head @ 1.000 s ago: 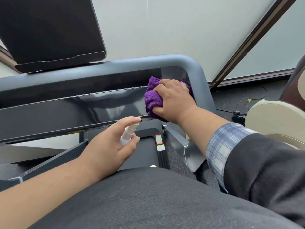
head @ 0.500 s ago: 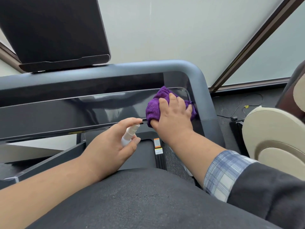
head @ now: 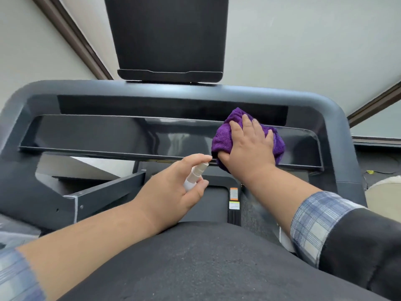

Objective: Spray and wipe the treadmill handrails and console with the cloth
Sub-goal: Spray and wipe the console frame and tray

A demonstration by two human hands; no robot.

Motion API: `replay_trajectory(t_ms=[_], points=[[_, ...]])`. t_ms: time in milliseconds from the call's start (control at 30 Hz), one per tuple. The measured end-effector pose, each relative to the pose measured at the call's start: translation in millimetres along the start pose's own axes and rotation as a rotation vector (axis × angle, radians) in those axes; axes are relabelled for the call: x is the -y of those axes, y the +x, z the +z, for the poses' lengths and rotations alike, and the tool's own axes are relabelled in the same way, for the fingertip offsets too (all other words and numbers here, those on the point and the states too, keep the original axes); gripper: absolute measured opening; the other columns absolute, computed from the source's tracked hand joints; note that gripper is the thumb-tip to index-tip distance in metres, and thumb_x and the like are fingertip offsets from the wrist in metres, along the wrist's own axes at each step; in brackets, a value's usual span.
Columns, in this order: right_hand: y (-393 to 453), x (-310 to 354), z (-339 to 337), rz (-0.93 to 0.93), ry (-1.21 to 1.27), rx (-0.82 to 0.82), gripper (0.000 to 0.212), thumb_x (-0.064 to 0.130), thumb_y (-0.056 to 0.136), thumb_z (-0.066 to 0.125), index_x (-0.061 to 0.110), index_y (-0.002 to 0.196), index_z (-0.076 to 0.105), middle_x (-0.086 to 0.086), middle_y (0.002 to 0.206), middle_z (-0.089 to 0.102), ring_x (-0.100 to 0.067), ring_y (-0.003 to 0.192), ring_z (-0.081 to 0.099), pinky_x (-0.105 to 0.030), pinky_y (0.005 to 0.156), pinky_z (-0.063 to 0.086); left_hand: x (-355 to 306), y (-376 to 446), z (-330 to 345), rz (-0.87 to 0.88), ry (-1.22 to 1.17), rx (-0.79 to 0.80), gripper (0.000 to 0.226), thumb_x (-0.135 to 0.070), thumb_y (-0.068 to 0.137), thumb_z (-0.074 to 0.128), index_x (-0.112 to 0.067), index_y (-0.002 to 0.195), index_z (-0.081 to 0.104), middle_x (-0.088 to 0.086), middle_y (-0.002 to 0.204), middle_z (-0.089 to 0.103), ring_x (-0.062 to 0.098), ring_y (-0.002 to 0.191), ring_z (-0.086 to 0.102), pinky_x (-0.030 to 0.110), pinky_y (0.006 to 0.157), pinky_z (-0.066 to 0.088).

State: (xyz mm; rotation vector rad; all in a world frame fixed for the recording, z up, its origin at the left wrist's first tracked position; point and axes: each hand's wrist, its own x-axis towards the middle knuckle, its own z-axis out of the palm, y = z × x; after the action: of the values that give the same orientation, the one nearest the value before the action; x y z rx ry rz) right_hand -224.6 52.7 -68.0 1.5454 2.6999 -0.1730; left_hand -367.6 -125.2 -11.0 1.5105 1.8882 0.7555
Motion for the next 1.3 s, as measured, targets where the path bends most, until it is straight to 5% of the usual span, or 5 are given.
replay_trajectory(t_ms=[400,633,767,967,1300], points=[[28.4,164.5,10.2,-0.128,-0.073,0.054,0.092,0.074,0.081,0.029,0.025,0.157,0.014,-0.010,0.167,0.009,-0.033,0.151,0.011,-0.064,0.116,0.016,96.6,-50.5,-91.9,-0.072,-0.074,-0.101,0.045,-0.049,0.092,0.052,-0.062,0.131,0.034,-0.025,0.098,0.058,0.005,0.092,0.058,0.027,0.084,0.048],[46.0,285.9,20.6,-0.207,-0.046,0.040,0.090,0.072,0.079,0.034,0.025,0.154,0.021,-0.010,0.165,0.015,-0.034,0.150,0.015,-0.066,0.115,0.018,163.2,-101.9,-155.7,-0.160,-0.062,-0.195,0.045,-0.048,0.093,0.052,-0.061,0.131,0.032,-0.017,0.110,0.061,0.005,0.098,0.058,0.013,0.086,0.040],[55.3,353.6,26.2,-0.295,-0.071,0.029,0.093,0.076,0.079,0.029,0.024,0.155,0.022,-0.011,0.165,0.017,-0.034,0.150,0.015,-0.066,0.114,0.019,192.4,-130.0,-179.1,-0.223,-0.090,-0.244,0.045,-0.050,0.091,0.051,-0.061,0.130,0.033,-0.021,0.100,0.061,0.002,0.097,0.058,0.009,0.085,0.040],[65.2,420.4,27.2,-0.396,-0.122,0.082,0.113,0.093,0.070,0.038,0.023,0.156,0.014,-0.010,0.166,0.011,-0.035,0.151,0.009,-0.066,0.115,0.016,221.2,-161.7,-204.7,-0.291,-0.111,-0.279,0.045,-0.045,0.093,0.055,-0.063,0.129,0.034,-0.022,0.098,0.060,0.002,0.093,0.058,0.009,0.080,0.041],[66.2,446.5,28.7,-0.710,-0.057,0.080,0.081,0.053,0.082,0.069,0.031,0.151,0.033,-0.001,0.162,0.028,-0.027,0.147,0.025,-0.058,0.116,0.022,227.7,-158.5,-221.4,-0.274,-0.108,-0.412,0.049,-0.052,0.089,0.051,-0.062,0.132,0.030,-0.018,0.111,0.060,0.004,0.097,0.058,0.022,0.087,0.046]])
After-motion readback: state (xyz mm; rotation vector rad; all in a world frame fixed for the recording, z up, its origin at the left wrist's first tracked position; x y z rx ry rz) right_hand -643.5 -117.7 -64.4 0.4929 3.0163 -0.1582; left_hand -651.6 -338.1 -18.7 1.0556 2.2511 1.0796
